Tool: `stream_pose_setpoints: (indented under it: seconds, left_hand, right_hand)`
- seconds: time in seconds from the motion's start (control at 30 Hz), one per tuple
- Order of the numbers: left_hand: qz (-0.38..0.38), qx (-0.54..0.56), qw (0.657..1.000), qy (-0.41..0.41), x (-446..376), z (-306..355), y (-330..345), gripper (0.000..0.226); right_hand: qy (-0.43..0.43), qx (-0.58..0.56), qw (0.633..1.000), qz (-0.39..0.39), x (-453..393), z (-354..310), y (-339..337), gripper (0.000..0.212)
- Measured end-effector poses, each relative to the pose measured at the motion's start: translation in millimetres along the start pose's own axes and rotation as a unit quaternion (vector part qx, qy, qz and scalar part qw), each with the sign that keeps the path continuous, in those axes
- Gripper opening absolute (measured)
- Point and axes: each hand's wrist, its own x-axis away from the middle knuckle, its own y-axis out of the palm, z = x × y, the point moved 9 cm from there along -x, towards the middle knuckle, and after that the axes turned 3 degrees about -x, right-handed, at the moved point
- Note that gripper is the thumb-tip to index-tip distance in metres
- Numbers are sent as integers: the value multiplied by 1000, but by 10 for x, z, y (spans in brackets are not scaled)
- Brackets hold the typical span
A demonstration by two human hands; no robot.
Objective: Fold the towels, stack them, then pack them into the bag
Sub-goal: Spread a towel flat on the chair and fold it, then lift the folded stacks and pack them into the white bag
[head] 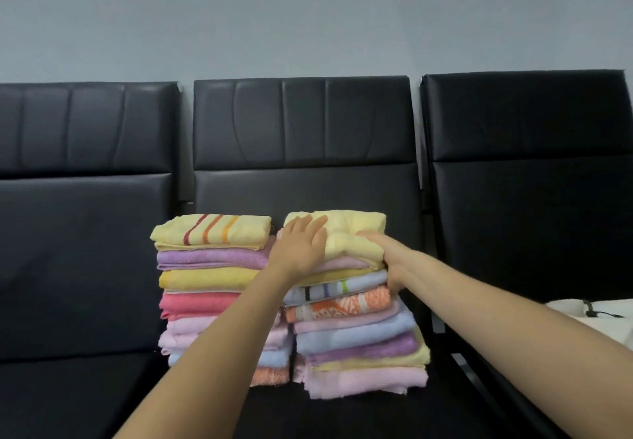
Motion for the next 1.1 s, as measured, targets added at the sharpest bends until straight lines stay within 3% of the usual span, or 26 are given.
stream_pose_setpoints:
  seconds: [0.1,0.23,0.4,0.57,0.67,0.73,0.8,0.9,1.1]
  left_hand:
    - [57,91,994,12,105,112,-329,43]
    - [151,178,972,21,266,353,-859,43]
    - [149,313,935,75,413,1201,-1144,40]
    - [148,431,888,68,473,2240,-860,34]
    - [114,375,913,115,628,3013,-322,26]
    - [53,277,932,229,809,3666,114,32]
    - [-23,158,929,334,1034,4174,576,35]
    - [-138,25,918,370,1212,4334,1191,41]
    - [-68,9,891,448,1493,3962,1091,43]
  right_hand:
    - [-43,-64,996,-35,84,-55,59,56]
    - [-114,-118,985,-58,572,-394,-110,57]
    - [-184,-158,970,-32,1540,-747,-916,60]
    - [-215,-206,954,21,2479,-756,-2105,66]
    - [-235,-241,938,80,2970,-703,-2797,67]
    - [-247,-242,931,114,3247,-651,-3162,66]
    - [-247,-237,929,142,3459,-590,-3389,63]
    - [-250,-246,923,158,3592,-541,-3535,59]
    - [-225,-269,931,98,3447,-327,-3360,53]
